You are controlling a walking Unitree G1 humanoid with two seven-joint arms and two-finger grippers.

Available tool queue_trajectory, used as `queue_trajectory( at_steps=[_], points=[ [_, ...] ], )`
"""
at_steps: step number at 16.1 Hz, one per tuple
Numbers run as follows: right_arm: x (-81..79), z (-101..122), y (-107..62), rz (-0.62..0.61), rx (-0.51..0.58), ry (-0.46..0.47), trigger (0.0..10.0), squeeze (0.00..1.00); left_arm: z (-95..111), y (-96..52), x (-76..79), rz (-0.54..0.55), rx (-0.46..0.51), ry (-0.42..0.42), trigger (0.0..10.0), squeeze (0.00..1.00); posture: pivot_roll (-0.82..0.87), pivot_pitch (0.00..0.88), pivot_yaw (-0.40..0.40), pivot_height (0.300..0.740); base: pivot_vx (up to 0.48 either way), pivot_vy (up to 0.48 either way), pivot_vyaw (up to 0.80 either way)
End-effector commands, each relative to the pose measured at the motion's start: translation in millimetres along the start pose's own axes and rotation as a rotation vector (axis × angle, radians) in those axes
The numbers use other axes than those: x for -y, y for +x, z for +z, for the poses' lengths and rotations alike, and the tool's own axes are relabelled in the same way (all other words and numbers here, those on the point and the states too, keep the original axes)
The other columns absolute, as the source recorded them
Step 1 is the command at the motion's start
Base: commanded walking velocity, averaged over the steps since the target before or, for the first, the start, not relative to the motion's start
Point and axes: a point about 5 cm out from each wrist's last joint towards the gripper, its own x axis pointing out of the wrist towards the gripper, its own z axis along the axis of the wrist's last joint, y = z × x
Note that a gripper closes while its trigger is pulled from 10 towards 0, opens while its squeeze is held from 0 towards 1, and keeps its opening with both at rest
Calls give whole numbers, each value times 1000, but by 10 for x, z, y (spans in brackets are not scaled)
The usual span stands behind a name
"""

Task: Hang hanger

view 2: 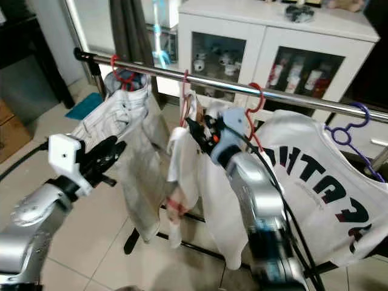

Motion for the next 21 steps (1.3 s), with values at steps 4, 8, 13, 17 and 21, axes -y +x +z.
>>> queue_trajectory(
  at_steps=[4,8,13,17,21],
  points=[
    [-98,102,-67,-56,63,22,10000,1000,21,70,71,0,7,28,10000,0,36,0,11,740,0,-438,567],
    [-114,154,-69,-98,61,-34,10000,1000,-3,60,78,4,5,43,10000,0,47,0,-2,740,0,-446,0],
    [34,85,-89,-185,-102,-107,10000,1000,-10,27,103,-72,-4,46,10000,0,47,0,4,740,0,-74,0],
    [90,103,-115,-195,-191,-107,10000,1000,-47,-96,83,-210,-61,61,10000,0,50,0,7,740,0,0,0],
    [137,148,-74,-212,-220,-70,10000,1000,-85,-154,114,-276,-93,55,10000,0,50,0,9,740,0,0,0]
  ],
)
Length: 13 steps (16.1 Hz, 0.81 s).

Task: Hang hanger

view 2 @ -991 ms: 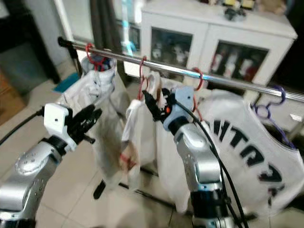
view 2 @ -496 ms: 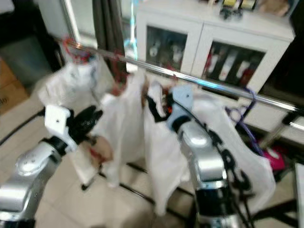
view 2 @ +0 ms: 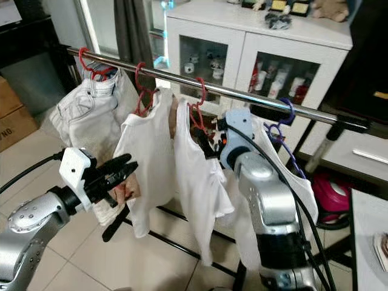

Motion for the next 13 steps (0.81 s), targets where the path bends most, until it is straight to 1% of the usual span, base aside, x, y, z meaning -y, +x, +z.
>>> queue_trajectory(
  at_steps=[1,2,4,6,9,12,13],
  points=[
    [42,5,41,-8,-21,30,10000,682,32,-7,45,-44,5,-5,10000,0,51,0,9,740,0,0,0],
    [38,24,82,-1,-21,46,10000,0,27,-12,54,-58,1,-4,10000,0,51,0,9,740,0,0,0],
    [30,64,138,1,-20,51,10000,0,30,-16,43,-52,4,-2,10000,0,55,0,5,740,0,0,0],
    [-41,83,175,21,-15,52,10000,0,33,-22,29,-32,8,3,10000,0,61,0,-3,740,0,0,0],
    [-87,67,198,29,-24,53,10000,0,25,-20,30,-29,4,5,10000,0,58,0,0,740,0,0,0],
    [-108,45,206,30,-27,52,10000,0,5,5,12,-2,-13,10,10000,0,57,0,1,740,0,0,0],
    [-116,33,194,29,-26,52,10000,0,14,19,-13,35,-4,1,10000,0,56,0,1,740,0,0,0]
  ],
)
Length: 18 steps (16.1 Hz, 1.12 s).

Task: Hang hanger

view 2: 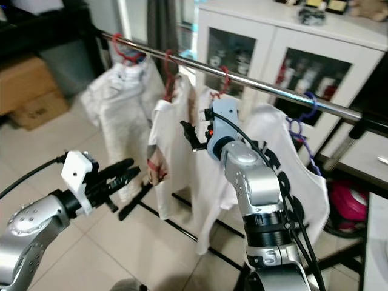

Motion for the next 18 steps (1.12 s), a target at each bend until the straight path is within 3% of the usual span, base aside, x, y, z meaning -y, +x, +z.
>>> queue_trajectory(
  at_steps=[1,6,7,8,11,12,13,18],
  points=[
    [17,-6,-35,-13,22,3,10000,0,37,20,-53,54,15,-11,10000,0,56,0,0,740,0,0,0],
    [3,47,1,-40,100,32,10000,0,71,55,-20,40,47,-15,10000,0,51,0,2,740,0,0,0],
    [8,79,41,-43,101,48,10000,710,86,53,-3,18,53,-15,10000,0,52,0,2,740,0,0,0],
    [13,98,83,-42,98,66,10000,1000,97,49,3,9,56,-14,10000,0,54,0,0,740,0,0,0],
    [23,116,206,-58,69,34,10000,1000,109,40,9,2,62,-13,10000,0,59,0,-6,740,0,0,0],
    [52,141,295,-85,48,20,10000,380,115,33,12,-1,65,-13,10000,0,63,0,-10,740,0,0,0],
    [88,153,338,-108,38,4,10000,0,116,28,13,-3,65,-12,10000,0,65,0,-11,740,0,0,0],
    [227,229,519,-184,14,-19,10000,0,128,14,29,-20,68,-13,10000,0,61,0,-10,740,0,0,0]
  ],
)
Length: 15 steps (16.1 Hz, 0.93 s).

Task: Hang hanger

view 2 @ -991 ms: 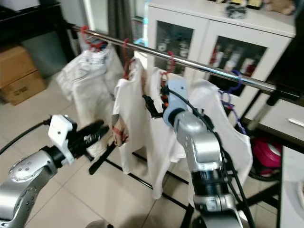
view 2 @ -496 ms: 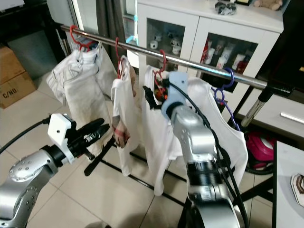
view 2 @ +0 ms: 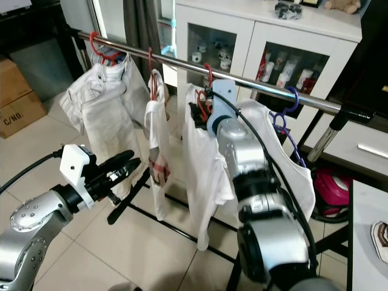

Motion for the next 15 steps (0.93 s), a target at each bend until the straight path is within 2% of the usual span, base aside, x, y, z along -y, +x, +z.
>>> queue_trajectory(
  at_steps=[1,4,9,10,11,13,15],
  points=[
    [32,32,34,-15,3,20,10000,0,38,-10,23,-17,7,10,10000,0,60,0,-9,740,0,0,0],
    [-53,57,119,48,-6,121,10000,0,30,-19,46,-28,3,4,10000,0,62,0,-8,740,0,0,0],
    [-71,-20,171,36,-48,145,9804,0,25,-69,65,-30,-8,1,10000,0,70,0,-13,740,0,0,0],
    [-65,-38,174,29,-57,134,8196,0,24,-81,70,-29,-10,0,10000,0,71,0,-14,740,0,0,0],
    [-46,-36,179,14,-59,113,7843,0,25,-101,91,-30,-15,-3,10000,0,73,0,-18,740,0,0,0],
    [-30,-19,183,7,-57,101,7961,0,25,-122,126,-32,-20,-7,10000,0,73,0,-22,740,0,0,0],
    [-19,13,188,1,-46,113,8863,0,11,-159,159,-31,-29,-18,10000,0,69,0,-26,740,0,0,0]
  ],
)
